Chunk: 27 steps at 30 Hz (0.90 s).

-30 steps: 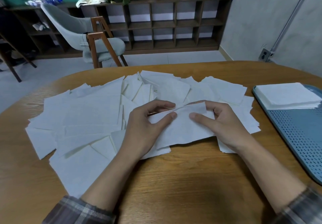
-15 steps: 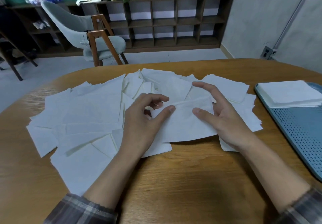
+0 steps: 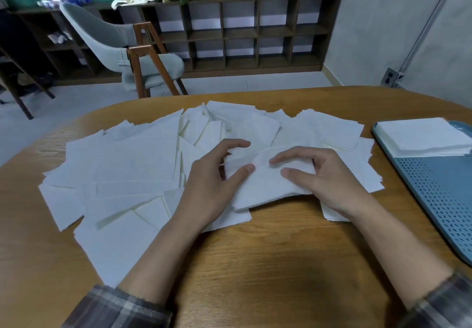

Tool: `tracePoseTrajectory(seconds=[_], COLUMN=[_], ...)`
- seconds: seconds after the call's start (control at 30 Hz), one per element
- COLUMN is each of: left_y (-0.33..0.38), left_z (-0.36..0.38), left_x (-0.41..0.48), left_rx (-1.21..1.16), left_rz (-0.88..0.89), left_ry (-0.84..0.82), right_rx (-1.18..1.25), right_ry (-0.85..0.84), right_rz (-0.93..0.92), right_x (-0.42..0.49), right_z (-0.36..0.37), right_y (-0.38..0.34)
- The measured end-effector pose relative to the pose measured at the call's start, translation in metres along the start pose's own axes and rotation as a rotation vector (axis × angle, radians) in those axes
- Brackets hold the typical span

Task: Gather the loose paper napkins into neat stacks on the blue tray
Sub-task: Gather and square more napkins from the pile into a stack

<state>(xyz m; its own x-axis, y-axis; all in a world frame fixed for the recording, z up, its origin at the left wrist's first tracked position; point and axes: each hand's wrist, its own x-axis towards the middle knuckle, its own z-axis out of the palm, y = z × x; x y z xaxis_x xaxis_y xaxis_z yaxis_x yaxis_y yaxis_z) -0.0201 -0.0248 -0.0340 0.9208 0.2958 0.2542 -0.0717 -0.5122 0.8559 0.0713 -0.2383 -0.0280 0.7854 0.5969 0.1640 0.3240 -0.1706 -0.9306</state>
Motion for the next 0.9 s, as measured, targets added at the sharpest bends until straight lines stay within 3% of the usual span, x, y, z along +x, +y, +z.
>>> tracePoseTrajectory(seconds=[0.17,0.27,0.73,0.83,0.9], left_y=[-0.014,-0.018,0.001,-0.003,-0.006], left_z=[-0.013,-0.016,0.017,0.016,0.009], left_x=[0.005,0.005,-0.012,-0.009,-0.005], left_rx=[0.403,0.501,0.166,0.217,0.293], left_rz=[0.07,0.05,0.246,0.323,0.265], left_ry=[-0.167,-0.283,-0.573,-0.509,-0.427], right_rx=[-0.097,-0.111,-0.135,-0.13,-0.134], right_ry=[0.212,0.299,0.392,0.387,0.377], right_rz=[0.026,0.028,0.041,0.034,0.016], right_x=[0.005,0.006,0.007,0.007,0.007], right_z=[-0.004,-0.008,-0.01,-0.011,-0.01], right_y=[0.011,0.014,0.016,0.016,0.015])
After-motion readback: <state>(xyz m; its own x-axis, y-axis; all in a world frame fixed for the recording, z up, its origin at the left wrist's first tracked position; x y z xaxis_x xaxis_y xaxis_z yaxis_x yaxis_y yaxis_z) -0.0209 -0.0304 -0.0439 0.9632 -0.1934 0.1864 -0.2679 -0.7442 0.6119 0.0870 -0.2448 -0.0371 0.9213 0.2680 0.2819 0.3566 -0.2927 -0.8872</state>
